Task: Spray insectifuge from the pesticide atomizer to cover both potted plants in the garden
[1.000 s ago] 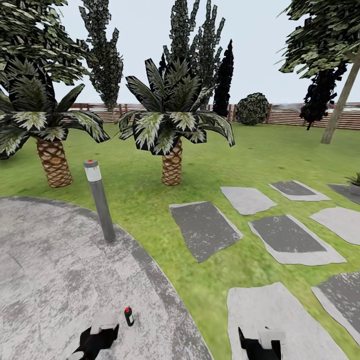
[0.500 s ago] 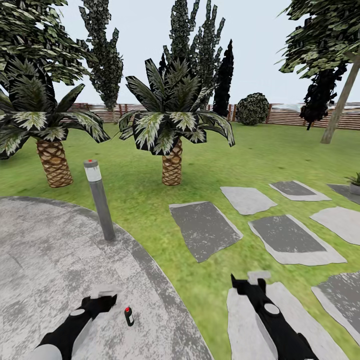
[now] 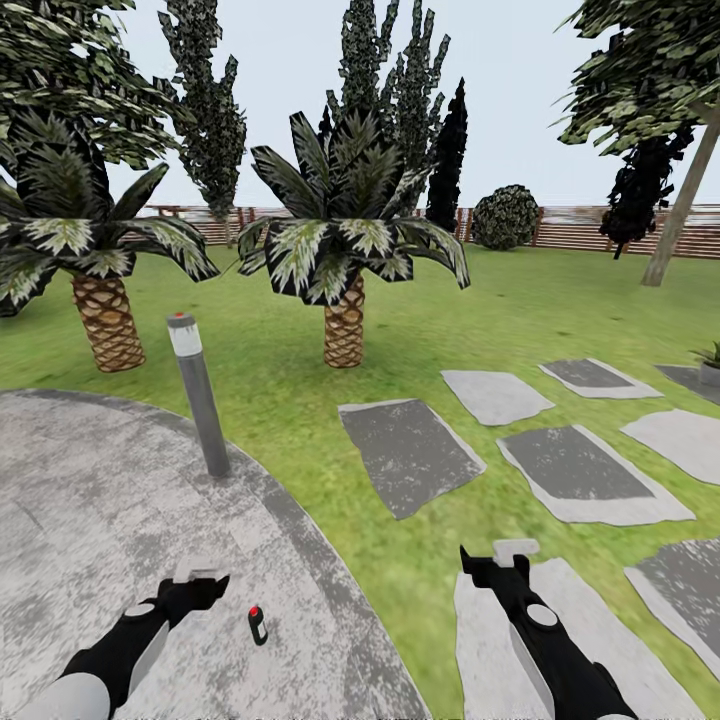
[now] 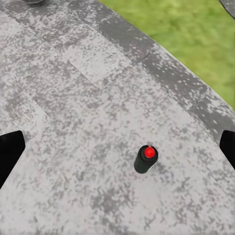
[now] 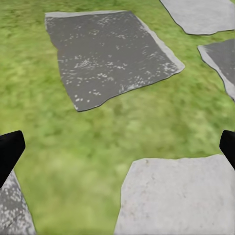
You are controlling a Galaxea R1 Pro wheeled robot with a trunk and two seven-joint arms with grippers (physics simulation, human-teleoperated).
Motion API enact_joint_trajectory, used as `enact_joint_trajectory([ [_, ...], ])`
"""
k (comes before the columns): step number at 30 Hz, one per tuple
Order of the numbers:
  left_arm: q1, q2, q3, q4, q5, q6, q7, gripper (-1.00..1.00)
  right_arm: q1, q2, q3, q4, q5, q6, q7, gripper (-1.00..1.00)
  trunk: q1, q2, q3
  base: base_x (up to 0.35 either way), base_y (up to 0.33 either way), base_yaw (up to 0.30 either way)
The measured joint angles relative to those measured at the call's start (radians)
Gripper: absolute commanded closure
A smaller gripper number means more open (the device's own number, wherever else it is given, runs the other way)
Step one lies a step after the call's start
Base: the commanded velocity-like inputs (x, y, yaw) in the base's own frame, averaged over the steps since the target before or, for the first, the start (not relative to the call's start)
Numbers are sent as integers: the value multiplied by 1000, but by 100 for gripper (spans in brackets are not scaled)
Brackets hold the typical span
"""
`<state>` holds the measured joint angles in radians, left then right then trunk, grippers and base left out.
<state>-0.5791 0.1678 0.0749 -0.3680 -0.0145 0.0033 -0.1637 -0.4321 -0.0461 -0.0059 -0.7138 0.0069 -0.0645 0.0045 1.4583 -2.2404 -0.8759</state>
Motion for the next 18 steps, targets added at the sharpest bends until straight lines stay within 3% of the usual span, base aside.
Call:
enact_joint_trajectory([
  [18,7,-2,-3,6,-1,-6,-1,-100,0,0,-8,-2,0,-2,-6,-100,69,-126,-61,0,0,0],
])
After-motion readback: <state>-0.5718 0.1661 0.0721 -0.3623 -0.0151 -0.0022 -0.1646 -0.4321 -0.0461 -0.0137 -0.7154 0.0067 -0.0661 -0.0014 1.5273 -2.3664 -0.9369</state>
